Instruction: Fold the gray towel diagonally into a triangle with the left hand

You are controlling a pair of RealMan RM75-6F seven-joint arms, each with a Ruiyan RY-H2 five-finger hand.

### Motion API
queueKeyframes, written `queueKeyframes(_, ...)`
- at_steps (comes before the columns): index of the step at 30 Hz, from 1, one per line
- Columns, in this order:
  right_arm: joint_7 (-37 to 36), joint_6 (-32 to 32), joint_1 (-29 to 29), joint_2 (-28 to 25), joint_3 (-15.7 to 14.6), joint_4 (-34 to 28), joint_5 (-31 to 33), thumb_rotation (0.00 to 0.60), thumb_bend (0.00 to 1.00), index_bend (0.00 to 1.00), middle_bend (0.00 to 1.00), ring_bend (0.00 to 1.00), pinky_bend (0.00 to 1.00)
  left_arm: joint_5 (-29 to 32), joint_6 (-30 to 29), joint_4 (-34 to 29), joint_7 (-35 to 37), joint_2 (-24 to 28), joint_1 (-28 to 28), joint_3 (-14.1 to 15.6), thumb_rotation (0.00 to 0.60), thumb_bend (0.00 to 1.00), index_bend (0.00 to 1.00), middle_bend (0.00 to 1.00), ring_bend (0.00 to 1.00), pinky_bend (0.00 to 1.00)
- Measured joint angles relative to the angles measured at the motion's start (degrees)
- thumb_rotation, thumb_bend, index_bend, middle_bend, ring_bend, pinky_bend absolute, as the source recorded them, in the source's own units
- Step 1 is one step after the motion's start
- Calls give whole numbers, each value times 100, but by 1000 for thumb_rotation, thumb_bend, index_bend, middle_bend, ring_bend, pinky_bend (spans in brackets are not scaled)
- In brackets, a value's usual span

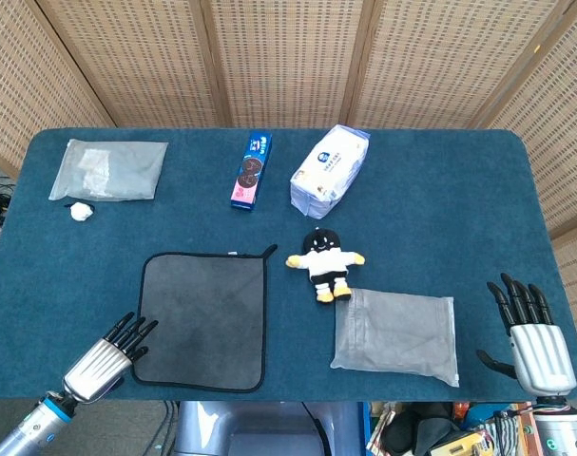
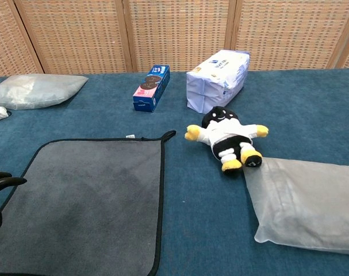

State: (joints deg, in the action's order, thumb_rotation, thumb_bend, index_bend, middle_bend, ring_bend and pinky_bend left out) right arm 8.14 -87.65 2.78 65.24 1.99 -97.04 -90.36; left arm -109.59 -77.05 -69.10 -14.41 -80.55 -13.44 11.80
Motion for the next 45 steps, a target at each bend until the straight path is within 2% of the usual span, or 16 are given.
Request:
queueKeyframes(13, -31, -46, -18, 5, 28, 14, 15, 600, 0, 0, 0, 0, 0, -57, 45, 120, -96, -245, -99, 41, 600, 173, 361, 0, 0, 0)
queueKeyframes(45, -98, -75, -35, 11, 64, 37, 49, 600, 0, 0, 0, 0, 0, 48, 219, 37, -354, -349, -248, 74, 600, 177, 361, 0, 0, 0)
